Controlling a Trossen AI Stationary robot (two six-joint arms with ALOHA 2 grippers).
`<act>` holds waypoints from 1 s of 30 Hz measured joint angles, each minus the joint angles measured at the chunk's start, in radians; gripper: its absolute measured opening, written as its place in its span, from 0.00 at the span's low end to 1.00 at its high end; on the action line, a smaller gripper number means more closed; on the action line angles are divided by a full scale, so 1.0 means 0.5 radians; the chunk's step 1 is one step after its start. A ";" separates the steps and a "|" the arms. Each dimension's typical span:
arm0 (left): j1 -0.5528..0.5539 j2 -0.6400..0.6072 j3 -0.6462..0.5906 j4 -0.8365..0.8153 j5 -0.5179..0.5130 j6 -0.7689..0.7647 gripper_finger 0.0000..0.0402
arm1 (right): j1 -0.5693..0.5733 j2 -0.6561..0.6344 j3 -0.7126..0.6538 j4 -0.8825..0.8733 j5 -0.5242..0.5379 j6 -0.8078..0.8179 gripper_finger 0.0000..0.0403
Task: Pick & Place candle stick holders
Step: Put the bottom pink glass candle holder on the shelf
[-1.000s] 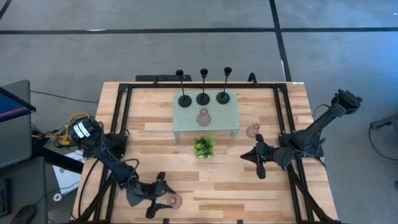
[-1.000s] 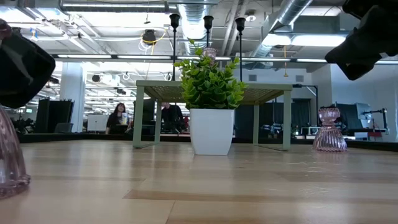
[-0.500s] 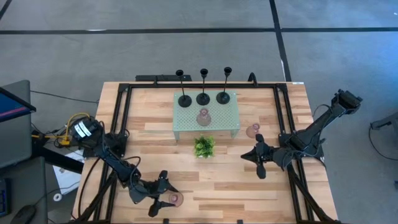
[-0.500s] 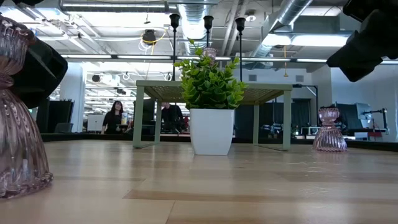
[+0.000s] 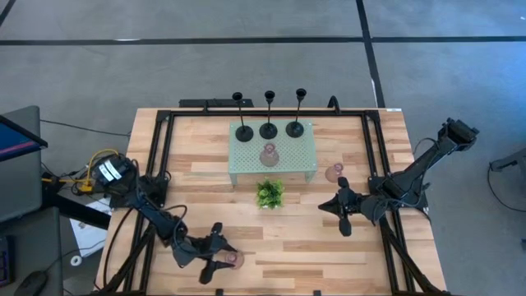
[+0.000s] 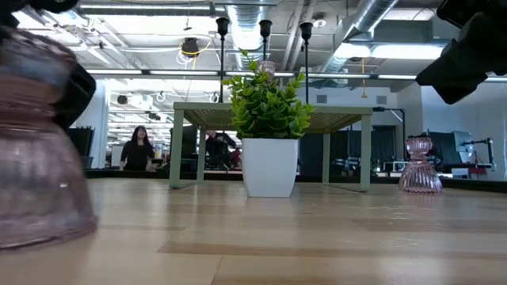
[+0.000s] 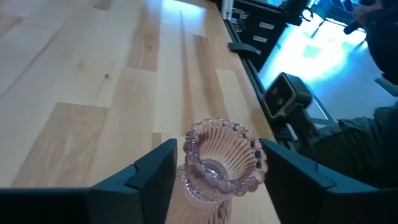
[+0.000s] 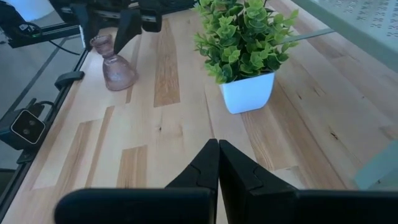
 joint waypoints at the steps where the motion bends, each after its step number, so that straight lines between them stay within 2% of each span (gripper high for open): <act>1: 0.011 0.000 0.000 0.000 -0.001 0.000 0.53 | 0.000 0.000 0.000 0.000 0.000 0.000 0.00; 10: 0.048 0.001 0.002 0.005 -0.007 -0.001 0.38 | 0.000 0.000 0.000 0.001 0.000 0.000 0.00; 22: 0.036 0.002 0.002 0.018 -0.028 -0.092 0.37 | 0.003 0.000 0.000 0.001 -0.008 -0.002 0.00; 30: 0.042 -0.047 0.011 0.021 -0.185 -0.096 0.37 | 0.005 -0.001 -0.001 -0.030 -0.077 -0.054 0.00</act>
